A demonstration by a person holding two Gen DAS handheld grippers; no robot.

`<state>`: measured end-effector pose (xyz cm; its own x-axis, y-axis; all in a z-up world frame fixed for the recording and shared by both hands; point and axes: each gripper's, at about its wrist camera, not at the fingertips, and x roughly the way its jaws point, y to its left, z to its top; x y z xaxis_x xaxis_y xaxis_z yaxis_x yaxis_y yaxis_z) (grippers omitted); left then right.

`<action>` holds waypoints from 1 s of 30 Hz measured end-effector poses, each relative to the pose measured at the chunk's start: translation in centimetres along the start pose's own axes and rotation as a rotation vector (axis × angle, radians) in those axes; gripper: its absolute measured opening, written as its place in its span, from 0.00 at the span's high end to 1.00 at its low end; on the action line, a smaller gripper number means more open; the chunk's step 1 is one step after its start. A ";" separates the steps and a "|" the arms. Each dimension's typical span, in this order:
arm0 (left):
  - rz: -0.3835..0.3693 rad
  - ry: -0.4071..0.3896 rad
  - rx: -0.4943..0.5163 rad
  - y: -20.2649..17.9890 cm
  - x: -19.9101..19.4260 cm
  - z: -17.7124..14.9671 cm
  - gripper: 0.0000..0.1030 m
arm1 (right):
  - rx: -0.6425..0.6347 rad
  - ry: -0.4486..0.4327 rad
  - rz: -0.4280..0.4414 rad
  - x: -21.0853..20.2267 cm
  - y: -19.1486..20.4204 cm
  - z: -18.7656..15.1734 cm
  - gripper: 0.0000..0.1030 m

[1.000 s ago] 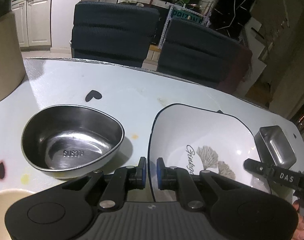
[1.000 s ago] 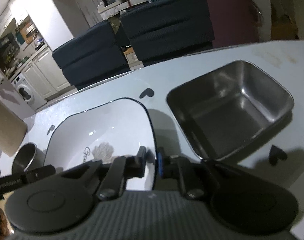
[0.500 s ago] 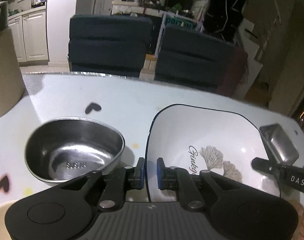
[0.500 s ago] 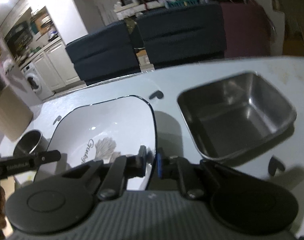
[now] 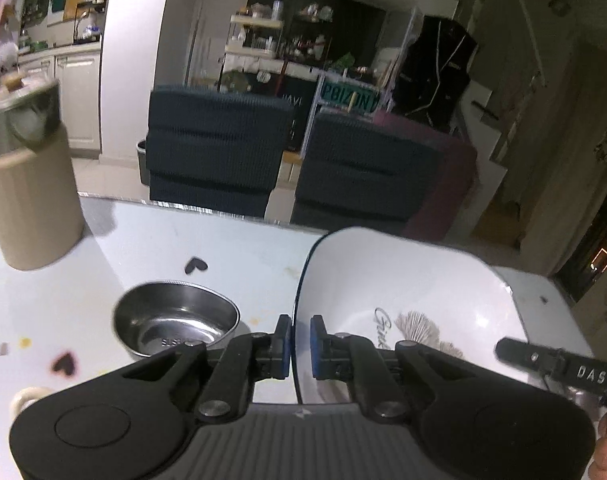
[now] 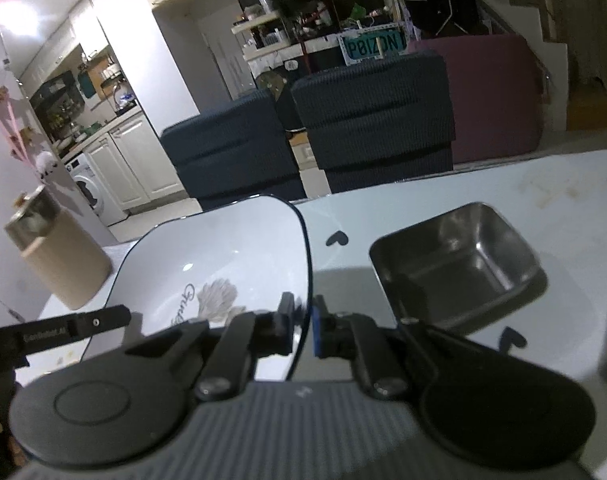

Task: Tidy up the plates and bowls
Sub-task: 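Lift the white plate with both grippers and carry it toward the cream bowl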

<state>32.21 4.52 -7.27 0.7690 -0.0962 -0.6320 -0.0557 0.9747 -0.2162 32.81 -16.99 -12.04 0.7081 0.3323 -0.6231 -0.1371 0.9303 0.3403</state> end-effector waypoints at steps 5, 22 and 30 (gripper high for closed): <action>-0.008 -0.035 0.022 -0.8 -5.4 -0.5 0.91 | 0.000 -0.009 0.019 -4.6 1.0 -0.6 0.89; -0.038 0.038 0.041 -1.0 -17.1 -8.0 0.91 | -0.011 0.026 0.008 -15.2 2.9 -6.7 0.90; -0.057 0.132 0.036 0.1 -17.2 -12.5 0.91 | -0.011 0.124 -0.018 -15.8 2.7 -10.2 0.90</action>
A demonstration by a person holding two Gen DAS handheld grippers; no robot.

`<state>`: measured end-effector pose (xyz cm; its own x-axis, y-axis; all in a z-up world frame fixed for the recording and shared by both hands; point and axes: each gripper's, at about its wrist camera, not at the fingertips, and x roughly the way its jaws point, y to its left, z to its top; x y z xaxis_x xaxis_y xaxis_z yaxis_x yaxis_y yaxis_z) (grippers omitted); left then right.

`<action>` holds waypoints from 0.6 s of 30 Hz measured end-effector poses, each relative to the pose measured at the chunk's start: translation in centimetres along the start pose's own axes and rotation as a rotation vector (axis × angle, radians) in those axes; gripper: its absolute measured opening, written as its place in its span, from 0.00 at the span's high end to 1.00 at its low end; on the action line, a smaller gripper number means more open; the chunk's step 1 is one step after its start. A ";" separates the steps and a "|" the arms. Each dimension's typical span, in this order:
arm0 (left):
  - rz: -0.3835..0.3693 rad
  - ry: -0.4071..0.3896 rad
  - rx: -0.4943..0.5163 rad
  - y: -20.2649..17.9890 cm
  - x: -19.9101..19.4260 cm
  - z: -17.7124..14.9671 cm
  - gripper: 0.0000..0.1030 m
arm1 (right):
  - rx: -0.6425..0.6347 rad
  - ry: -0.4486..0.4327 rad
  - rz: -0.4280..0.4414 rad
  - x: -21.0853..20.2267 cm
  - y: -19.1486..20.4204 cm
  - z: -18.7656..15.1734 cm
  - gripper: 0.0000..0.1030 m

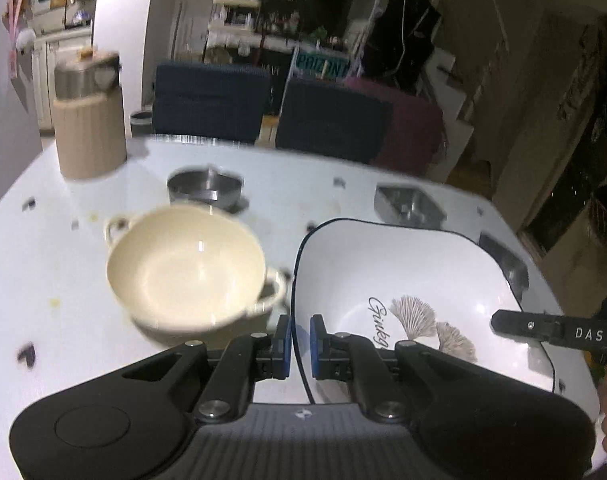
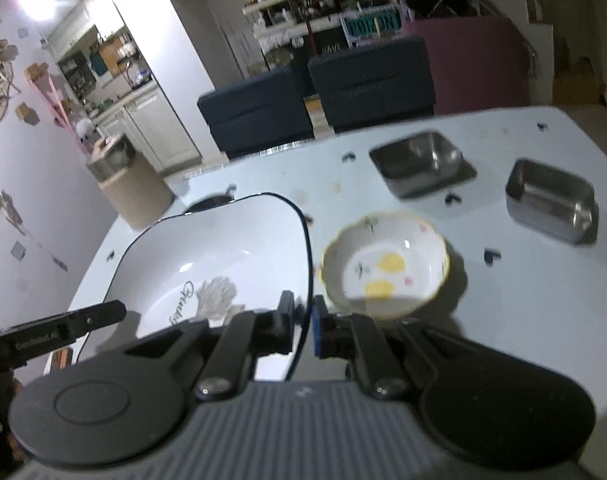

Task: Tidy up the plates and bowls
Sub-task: 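Lift the white plate with both grippers and carry it toward the cream bowl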

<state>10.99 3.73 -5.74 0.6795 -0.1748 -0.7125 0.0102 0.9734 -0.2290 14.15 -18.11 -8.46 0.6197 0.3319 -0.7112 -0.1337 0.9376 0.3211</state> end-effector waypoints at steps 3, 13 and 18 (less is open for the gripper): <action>0.001 0.049 -0.006 0.6 0.7 -1.0 0.91 | -0.018 0.052 -0.019 0.9 -0.2 -1.1 0.89; 0.021 0.176 -0.007 2.4 3.3 -3.9 0.90 | -0.075 0.194 -0.056 4.4 0.4 -3.5 0.89; 0.016 0.217 -0.010 3.2 5.2 -4.4 0.89 | -0.105 0.223 -0.095 6.0 1.0 -4.4 0.88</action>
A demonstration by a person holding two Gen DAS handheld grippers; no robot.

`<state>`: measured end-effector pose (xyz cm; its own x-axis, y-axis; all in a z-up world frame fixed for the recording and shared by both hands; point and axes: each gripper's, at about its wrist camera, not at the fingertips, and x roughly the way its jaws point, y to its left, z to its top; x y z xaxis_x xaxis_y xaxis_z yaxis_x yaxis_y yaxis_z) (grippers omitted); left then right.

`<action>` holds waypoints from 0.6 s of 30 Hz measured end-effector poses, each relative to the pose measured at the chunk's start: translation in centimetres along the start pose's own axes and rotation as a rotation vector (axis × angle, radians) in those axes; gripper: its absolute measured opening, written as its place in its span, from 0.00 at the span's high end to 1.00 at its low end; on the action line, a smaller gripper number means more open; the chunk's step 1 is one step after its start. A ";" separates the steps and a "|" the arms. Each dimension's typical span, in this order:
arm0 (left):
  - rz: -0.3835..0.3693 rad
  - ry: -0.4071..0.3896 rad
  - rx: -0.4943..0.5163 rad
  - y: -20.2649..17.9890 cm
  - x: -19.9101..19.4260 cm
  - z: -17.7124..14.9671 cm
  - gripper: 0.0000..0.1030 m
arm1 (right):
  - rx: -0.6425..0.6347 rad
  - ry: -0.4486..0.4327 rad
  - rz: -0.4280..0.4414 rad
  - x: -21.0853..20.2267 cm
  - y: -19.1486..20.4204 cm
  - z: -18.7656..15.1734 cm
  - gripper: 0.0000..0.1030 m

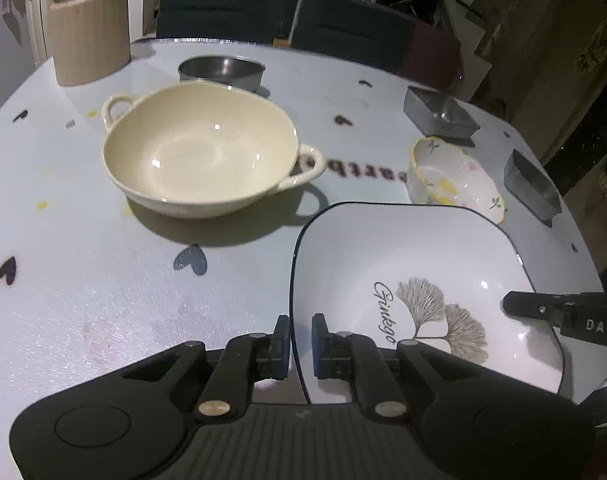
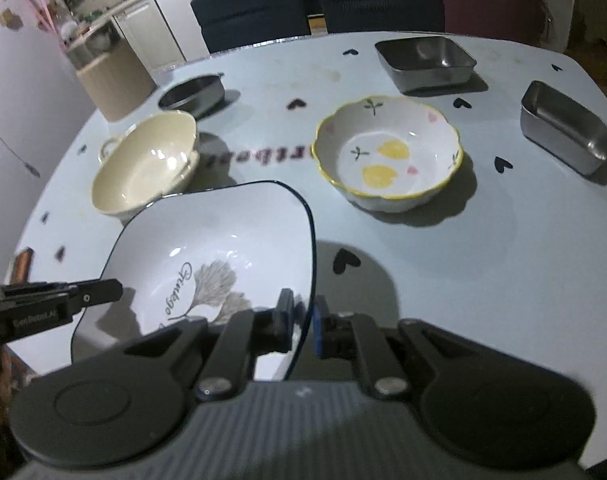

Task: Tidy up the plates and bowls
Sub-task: 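Lift the white plate with both grippers and carry it toward the cream bowl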

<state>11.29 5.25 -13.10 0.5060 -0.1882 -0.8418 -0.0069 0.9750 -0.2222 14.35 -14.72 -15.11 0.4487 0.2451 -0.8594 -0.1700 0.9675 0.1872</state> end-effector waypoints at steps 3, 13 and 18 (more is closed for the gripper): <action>0.000 0.013 0.000 0.2 0.9 0.3 0.88 | -0.012 0.011 -0.018 0.6 0.6 -0.1 0.88; 0.027 0.011 -0.004 1.7 2.8 0.9 0.87 | -0.034 0.029 -0.049 1.7 2.1 0.1 0.88; 0.049 0.018 -0.005 2.6 3.5 1.0 0.85 | -0.059 0.036 -0.057 2.6 3.2 0.5 0.88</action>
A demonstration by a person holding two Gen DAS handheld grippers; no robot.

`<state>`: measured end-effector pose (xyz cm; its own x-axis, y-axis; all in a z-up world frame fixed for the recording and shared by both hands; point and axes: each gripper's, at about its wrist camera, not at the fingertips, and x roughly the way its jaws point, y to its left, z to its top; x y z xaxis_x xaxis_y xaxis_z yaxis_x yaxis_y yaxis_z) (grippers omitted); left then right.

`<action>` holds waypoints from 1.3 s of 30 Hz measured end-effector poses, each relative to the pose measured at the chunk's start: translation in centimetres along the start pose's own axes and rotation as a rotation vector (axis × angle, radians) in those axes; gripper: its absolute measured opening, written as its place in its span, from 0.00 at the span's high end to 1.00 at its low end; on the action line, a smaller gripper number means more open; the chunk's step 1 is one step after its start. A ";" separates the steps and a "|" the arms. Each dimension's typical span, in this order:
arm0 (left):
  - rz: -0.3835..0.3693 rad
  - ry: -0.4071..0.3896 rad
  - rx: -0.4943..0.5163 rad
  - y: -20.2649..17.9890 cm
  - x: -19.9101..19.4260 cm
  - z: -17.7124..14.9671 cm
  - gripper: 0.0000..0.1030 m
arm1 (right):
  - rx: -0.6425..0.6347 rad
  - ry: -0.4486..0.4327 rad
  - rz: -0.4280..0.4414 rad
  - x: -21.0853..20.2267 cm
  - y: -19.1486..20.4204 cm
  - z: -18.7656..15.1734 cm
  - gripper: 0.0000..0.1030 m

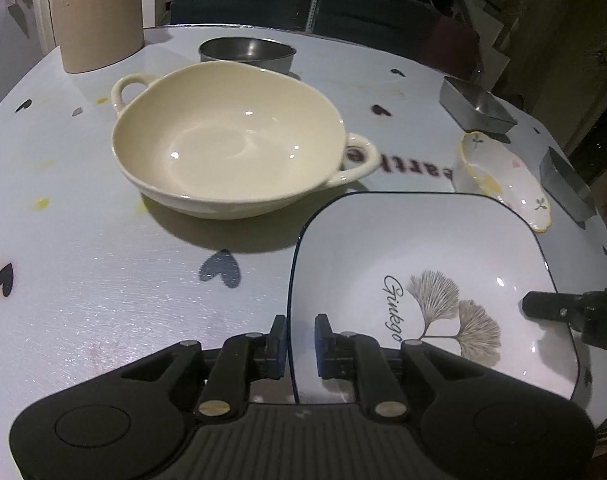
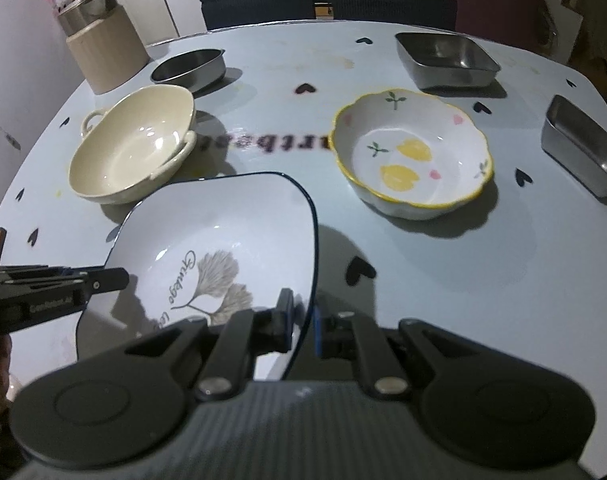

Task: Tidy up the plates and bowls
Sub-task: 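Lift the white plate with both grippers and carry it toward the cream bowl, then lower the white plate onto the table and open both grippers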

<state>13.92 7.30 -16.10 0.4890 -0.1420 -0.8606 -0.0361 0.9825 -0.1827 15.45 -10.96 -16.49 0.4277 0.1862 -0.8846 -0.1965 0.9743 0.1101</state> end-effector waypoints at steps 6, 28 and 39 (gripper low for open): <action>0.011 0.011 0.011 0.4 0.7 0.1 0.85 | -0.009 0.017 -0.012 1.0 0.9 0.7 0.88; 0.024 -0.010 0.104 -0.8 0.4 0.1 0.85 | -0.080 0.071 -0.078 2.7 1.5 1.0 0.84; 0.039 0.006 0.131 -1.3 0.6 0.0 0.84 | -0.110 0.062 -0.100 3.1 1.1 1.1 0.88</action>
<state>14.27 5.98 -16.34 0.4841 -0.1038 -0.8688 0.0592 0.9945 -0.0859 17.51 -9.16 -18.67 0.3952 0.0772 -0.9154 -0.2527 0.9672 -0.0275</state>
